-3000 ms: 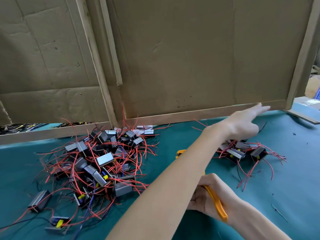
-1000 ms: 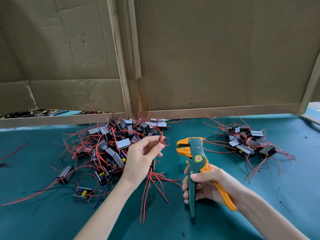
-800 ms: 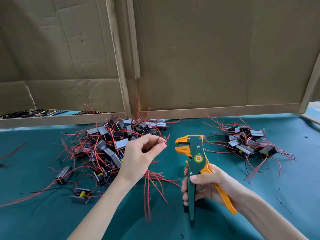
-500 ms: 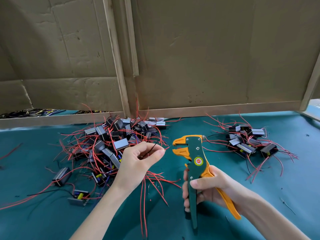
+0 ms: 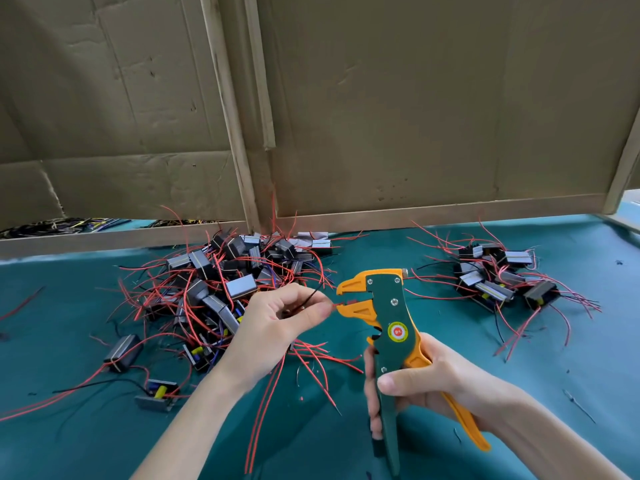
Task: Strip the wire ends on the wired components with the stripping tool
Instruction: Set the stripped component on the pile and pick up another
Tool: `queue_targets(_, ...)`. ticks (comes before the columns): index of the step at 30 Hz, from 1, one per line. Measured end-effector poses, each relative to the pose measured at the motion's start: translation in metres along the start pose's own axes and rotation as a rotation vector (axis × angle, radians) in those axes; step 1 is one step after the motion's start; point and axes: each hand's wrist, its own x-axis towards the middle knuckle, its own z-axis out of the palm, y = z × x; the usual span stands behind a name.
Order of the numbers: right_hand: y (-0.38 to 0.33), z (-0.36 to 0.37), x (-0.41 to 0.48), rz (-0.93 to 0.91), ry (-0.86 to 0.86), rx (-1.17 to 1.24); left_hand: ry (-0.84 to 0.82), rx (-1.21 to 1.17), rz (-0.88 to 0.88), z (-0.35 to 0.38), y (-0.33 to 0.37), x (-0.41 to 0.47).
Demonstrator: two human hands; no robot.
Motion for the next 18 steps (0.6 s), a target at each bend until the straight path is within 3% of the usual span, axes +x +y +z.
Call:
queue_targets(8,-0.004,0.006,-0.002,0.024,0.009,-0.018,-0.091,-0.009,-0.004,-0.007,0.002,0.002)
queue_targets(14,0.017,0.032,0.007,0.087,0.369,-0.056,-0.094,0.043,-0.04,-0.006,-0.008,0.003)
queue_targets(18,0.011,0.03,0.009,0.042,0.243,0.241,-0.053,0.012,-0.062,-0.001,-0.013,0.004)
